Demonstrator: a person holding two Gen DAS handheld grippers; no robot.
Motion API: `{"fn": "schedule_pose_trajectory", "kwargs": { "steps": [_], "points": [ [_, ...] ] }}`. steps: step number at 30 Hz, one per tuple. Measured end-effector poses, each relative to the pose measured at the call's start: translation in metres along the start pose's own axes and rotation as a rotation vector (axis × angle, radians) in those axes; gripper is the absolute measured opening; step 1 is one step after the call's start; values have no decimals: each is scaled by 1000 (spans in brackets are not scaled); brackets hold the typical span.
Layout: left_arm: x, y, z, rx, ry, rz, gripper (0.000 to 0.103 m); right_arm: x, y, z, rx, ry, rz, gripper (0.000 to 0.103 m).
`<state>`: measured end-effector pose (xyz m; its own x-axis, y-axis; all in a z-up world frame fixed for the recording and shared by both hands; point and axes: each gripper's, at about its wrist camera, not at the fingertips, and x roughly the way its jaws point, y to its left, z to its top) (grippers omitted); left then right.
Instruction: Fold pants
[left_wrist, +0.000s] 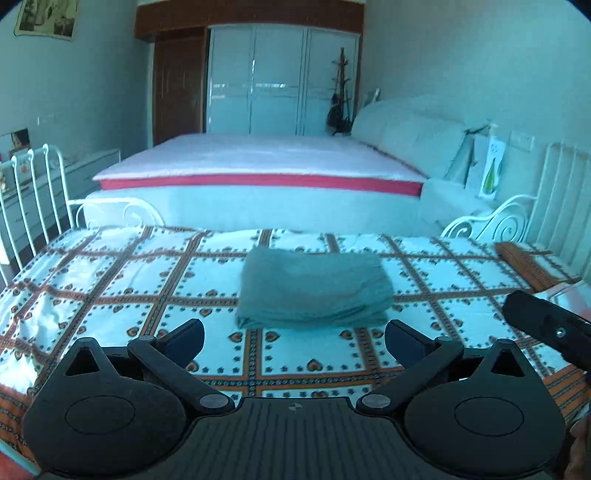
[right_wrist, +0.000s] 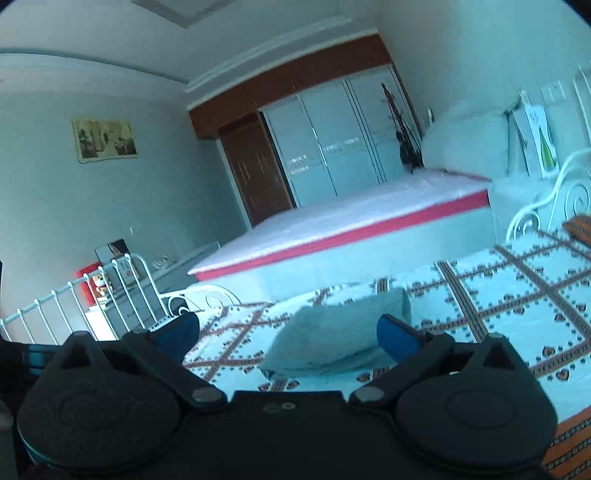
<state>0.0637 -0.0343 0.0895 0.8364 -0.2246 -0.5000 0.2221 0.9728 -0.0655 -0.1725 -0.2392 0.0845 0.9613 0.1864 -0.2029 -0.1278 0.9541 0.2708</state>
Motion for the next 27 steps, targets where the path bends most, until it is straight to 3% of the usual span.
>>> {"fn": "schedule_pose_trajectory", "kwargs": {
  "steps": [6,9,13,16,20,22,27],
  "points": [
    [-12,-18,5,55,-15,-61,103,-11,5,2,-50,-45,-9,97],
    [-11,-21,7,41,0,-91,103,-10,4,3,-44,-49,-10,97],
    [-15,-18,7,0,-47,-104,103,-9,2,2,-46,-48,-20,97],
    [-13,-21,7,13,-53,-98,103,-6,4,-2,-63,-34,-36,97],
    [-2,-33,8,81,30,-9,103,-6,3,-3,-44,-52,-63,97],
    [1,-36,9,87,53,-16,103,-4,2,-3,-39,-39,-57,97],
    [-5,-32,7,45,-19,-60,103,-4,3,-4,-22,-52,-49,97]
  ]
}}
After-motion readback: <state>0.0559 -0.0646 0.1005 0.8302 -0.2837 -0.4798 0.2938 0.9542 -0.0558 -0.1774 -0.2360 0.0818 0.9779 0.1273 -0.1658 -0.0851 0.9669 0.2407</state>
